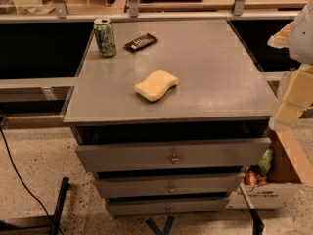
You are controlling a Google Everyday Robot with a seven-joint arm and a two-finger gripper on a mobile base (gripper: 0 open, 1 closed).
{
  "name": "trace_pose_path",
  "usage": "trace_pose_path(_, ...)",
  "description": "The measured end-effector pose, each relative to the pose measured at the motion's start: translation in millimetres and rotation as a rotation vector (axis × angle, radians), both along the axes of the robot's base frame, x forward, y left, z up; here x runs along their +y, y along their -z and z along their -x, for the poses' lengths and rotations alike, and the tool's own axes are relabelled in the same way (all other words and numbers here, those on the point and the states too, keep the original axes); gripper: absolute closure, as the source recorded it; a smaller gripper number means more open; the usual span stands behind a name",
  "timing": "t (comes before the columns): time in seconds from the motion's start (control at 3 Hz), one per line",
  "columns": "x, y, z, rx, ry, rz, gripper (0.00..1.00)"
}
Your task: Pick sponge
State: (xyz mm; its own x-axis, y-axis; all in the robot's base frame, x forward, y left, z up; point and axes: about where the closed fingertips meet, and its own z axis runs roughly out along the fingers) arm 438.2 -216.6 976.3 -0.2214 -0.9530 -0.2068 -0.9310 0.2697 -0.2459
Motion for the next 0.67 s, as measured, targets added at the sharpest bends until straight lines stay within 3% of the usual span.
trace_pose_path(0.67, 0.1, -2.3, -8.7, 0.004, -0.029, -0.015, 0.0)
